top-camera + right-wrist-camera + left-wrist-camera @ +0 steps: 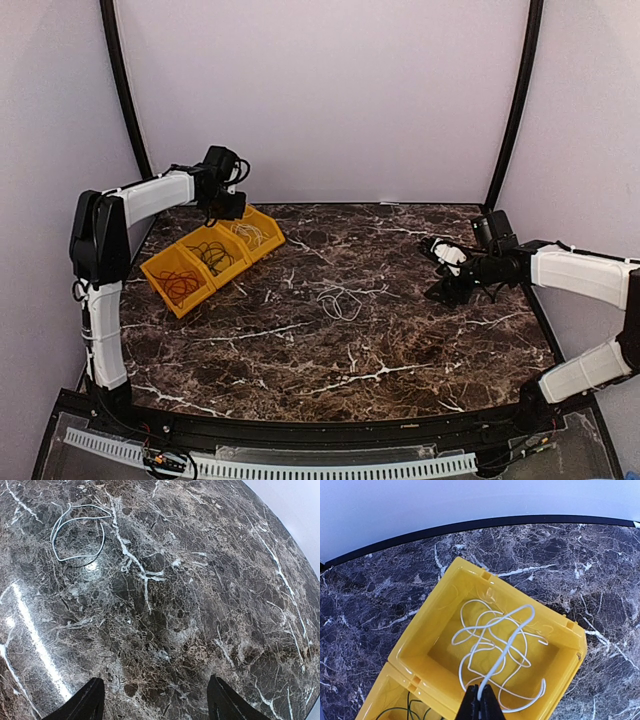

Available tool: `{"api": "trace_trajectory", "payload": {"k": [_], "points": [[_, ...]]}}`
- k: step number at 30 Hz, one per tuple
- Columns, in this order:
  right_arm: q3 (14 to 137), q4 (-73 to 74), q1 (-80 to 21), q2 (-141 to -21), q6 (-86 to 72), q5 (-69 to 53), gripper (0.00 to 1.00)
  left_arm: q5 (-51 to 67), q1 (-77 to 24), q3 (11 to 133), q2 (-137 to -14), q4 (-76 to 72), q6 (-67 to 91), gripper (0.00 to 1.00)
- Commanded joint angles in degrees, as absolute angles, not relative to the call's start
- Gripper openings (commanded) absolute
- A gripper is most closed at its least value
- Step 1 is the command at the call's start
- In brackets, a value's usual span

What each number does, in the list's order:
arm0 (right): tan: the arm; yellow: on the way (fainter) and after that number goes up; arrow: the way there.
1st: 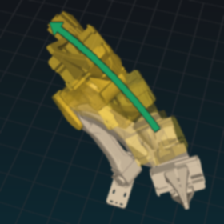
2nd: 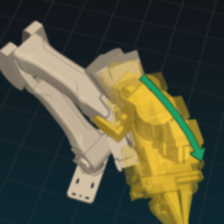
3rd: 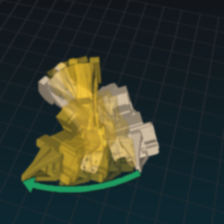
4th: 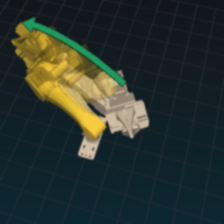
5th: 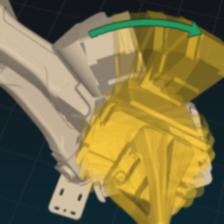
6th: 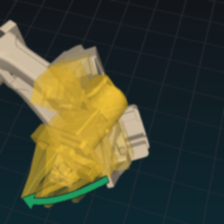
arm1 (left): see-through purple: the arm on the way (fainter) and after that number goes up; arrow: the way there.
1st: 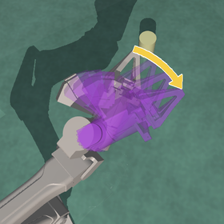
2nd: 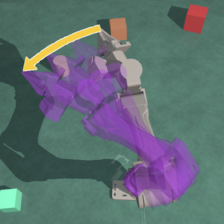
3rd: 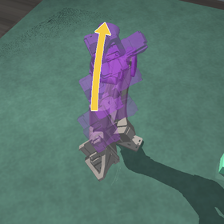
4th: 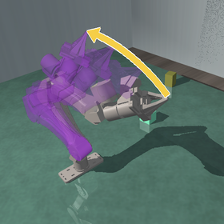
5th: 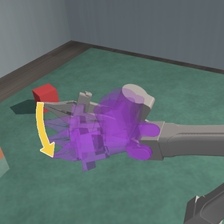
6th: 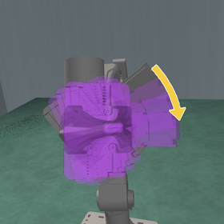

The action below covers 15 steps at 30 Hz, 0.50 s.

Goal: Untangle the cables

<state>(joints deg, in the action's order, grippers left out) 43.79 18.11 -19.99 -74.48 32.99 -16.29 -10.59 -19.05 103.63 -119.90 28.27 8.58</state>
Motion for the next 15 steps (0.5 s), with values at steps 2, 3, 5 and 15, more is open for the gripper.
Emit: {"api": "trace_trajectory", "payload": {"k": [2,3,5,15], "points": [[43.68,17.48,-19.78,-74.54,33.4,-15.52,0.72,-9.43,-18.46,108.39,-124.25,31.34,8.33,0.0],[43.68,17.47,-19.76,-74.52,33.42,-15.62,0.72,-9.33,-18.46,109.45,-124.79,31.66,8.38,0.0],[43.6,17.44,-19.75,-74.42,33.47,-15.46,0.73,-8.92,-18.46,110.02,-125.81,32.16,8.61,0.0],[43.59,17.49,-19.78,-74.89,33.57,-15.46,0.73,-8.84,-18.44,111.48,-127.48,32.81,8.85,0.24]]}}
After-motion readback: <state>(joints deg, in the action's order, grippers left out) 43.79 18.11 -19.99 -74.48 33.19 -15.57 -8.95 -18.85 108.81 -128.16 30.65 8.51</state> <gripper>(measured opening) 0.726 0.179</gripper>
